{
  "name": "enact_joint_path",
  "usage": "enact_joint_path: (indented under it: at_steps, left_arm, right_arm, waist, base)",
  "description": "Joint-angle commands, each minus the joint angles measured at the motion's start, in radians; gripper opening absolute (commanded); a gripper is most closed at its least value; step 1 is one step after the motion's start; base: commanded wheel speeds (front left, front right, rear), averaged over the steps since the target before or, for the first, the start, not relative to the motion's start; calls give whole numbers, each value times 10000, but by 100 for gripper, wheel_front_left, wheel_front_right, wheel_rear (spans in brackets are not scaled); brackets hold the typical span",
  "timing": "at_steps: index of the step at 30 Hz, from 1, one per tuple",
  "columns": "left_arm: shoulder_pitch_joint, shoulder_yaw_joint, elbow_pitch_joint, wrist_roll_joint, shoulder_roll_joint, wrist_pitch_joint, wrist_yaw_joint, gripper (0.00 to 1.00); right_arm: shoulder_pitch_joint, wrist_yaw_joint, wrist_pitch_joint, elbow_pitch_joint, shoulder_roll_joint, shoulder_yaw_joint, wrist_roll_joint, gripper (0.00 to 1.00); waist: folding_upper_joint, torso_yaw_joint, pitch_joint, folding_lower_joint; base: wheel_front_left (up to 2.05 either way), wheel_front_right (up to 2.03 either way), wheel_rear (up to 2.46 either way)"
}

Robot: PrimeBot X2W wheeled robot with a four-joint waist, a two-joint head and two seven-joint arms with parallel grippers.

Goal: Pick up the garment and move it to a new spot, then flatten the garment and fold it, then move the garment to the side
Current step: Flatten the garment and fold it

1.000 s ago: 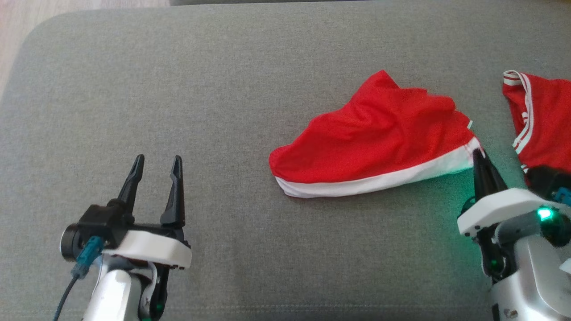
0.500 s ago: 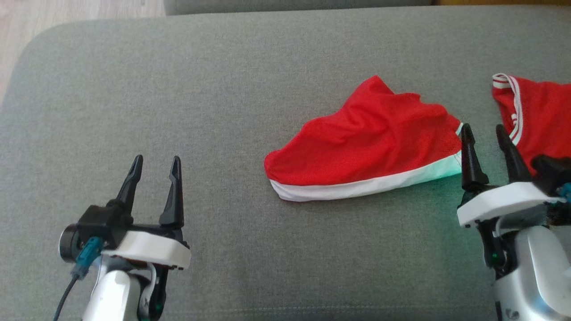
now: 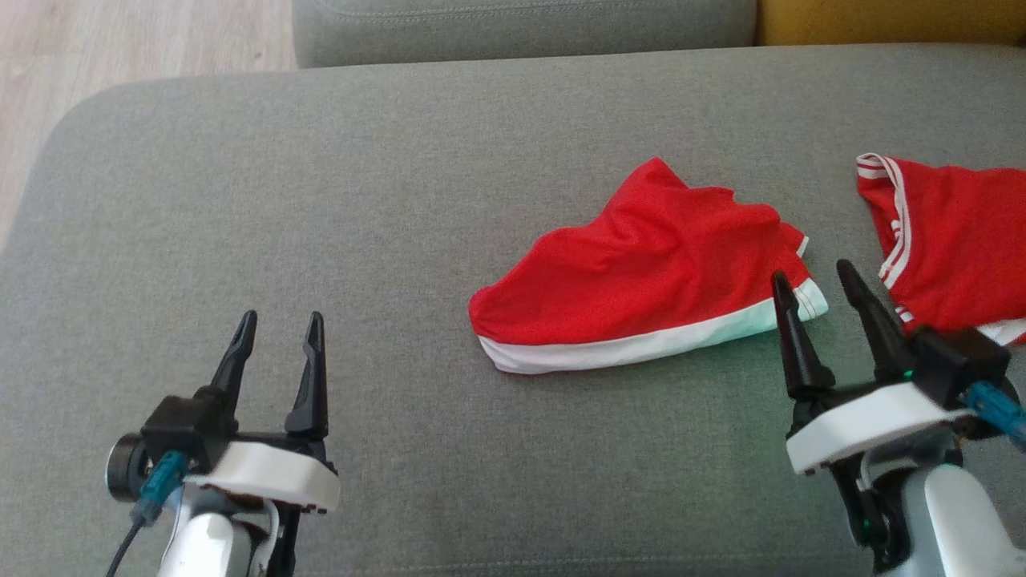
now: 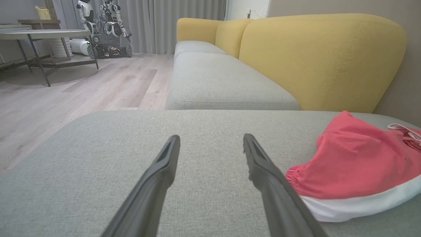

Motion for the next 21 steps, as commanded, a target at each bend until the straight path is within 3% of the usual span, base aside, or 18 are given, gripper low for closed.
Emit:
enact_joint_path:
  at_steps: [1,18,21]
  left_arm:
    - [-179,335,-294,68,181,-48,86,100]
    - [-159,138,-335,-71,174,301,201,100]
    - [-405,-155,-230,-118,100,531,-18,100]
  right_arm:
    - [-26,-9,83,-532,42,232,-51,100]
    - [177,-9,283,-966,218,149,-117,100]
    - [154,-9,313,-940,239,140,-50,100]
  waist:
    - [0,-14,-59,0]
    - [0,-33,-44,0]
    - [0,-53,13,0]
  base:
    - [0,0,0]
    - [0,0,0]
    - [0,0,0]
